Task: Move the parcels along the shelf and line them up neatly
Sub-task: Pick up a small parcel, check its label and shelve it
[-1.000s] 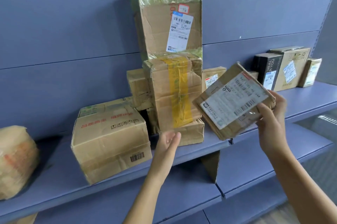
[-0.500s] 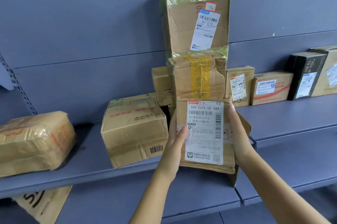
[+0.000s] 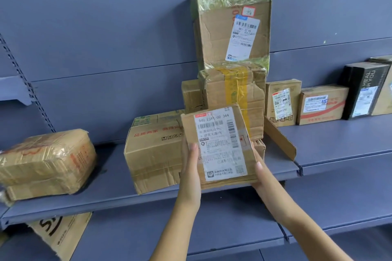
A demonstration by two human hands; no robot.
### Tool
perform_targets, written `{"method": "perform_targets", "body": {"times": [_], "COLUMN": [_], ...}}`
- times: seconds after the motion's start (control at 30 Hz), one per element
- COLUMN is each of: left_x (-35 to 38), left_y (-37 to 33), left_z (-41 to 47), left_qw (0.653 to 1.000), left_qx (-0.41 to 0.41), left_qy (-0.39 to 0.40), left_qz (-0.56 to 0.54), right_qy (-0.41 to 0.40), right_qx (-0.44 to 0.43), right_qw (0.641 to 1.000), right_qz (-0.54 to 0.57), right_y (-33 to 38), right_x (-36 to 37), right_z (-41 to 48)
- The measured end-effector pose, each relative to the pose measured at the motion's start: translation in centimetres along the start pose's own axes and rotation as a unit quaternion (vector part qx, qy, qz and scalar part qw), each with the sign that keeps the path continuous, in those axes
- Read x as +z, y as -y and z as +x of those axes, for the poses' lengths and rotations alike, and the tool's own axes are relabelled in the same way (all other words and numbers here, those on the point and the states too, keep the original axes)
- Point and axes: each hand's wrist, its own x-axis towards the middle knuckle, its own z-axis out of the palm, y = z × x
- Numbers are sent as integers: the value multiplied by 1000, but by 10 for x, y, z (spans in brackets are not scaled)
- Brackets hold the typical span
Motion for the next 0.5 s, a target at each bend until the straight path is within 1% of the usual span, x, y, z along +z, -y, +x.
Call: {"method": "perform_targets", "body": {"times": [0.1,0.17,0.2,0.27,0.33,0.4,0.47,0.5], "left_x": [1,-2,-4,-9,-15,-18,-18,-16], "left_y": [3,3,3,4,7,12,19,22], "left_z": [-2,-4,-4,-3,1,4,6,7], "left_qw": [1000,999,998,993,992,996,996,994], "left_qx": [-5,-12,-23,-53,-48,-57,-93,-105], "left_qy": [9,33,53,101,118,73,4,-17], "left_qz": [6,21,25,13,0,2,13,20], "right_qy": [3,26,33,16,-37,-94,-141,-161], "right_qx": [14,-1,2,-2,-22,-34,-41,-43], "right_qw": [1000,999,999,1000,997,989,979,976], "right_qz": [-13,-29,-19,17,64,110,140,142], "right_y": [4,6,7,9,9,7,8,8], "right_x": [6,4,1,0,0,-3,-7,-10], "right_z": [-12,-15,-15,-18,-20,-20,-23,-26]}}
